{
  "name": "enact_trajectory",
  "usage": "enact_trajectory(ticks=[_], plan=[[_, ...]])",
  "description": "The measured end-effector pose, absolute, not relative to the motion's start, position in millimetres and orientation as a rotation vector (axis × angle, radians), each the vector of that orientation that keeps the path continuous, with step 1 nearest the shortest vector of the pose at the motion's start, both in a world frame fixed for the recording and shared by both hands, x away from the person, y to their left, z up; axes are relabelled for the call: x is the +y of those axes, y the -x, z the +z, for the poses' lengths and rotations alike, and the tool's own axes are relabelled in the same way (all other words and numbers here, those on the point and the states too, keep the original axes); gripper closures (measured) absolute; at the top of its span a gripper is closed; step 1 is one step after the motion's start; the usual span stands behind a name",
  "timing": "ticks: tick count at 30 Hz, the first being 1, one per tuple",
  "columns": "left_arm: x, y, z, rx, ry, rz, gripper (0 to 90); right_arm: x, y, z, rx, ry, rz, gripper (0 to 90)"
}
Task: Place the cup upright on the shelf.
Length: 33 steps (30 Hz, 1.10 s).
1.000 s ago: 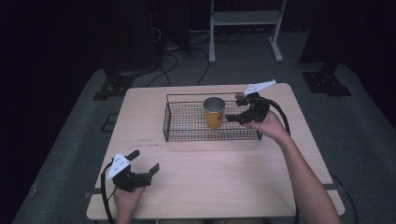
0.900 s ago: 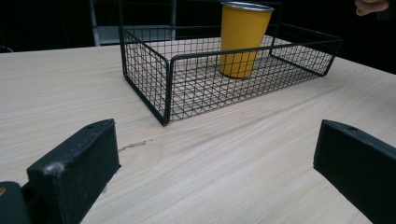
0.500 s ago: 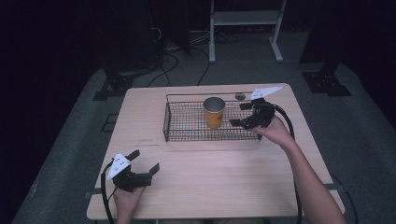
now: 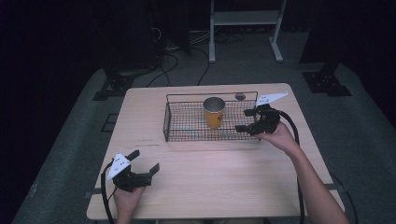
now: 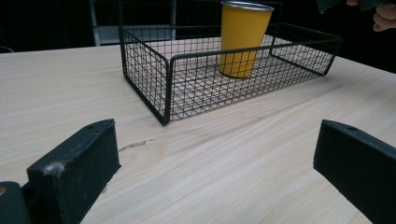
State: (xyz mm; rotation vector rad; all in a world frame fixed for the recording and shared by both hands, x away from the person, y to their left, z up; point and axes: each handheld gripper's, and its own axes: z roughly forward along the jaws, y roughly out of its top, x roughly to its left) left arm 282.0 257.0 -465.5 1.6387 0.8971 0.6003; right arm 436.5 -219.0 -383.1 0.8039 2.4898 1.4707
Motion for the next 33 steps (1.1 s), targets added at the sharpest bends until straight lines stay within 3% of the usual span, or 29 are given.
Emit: enact_trajectory(ticks=[33], plan=[[256.4, -282.0, -465.6, 0.897, -1.644, 0.603, 0.0, -235.7, -394.3, -403.8, 2.491, -0.773, 1.536, 6.5]])
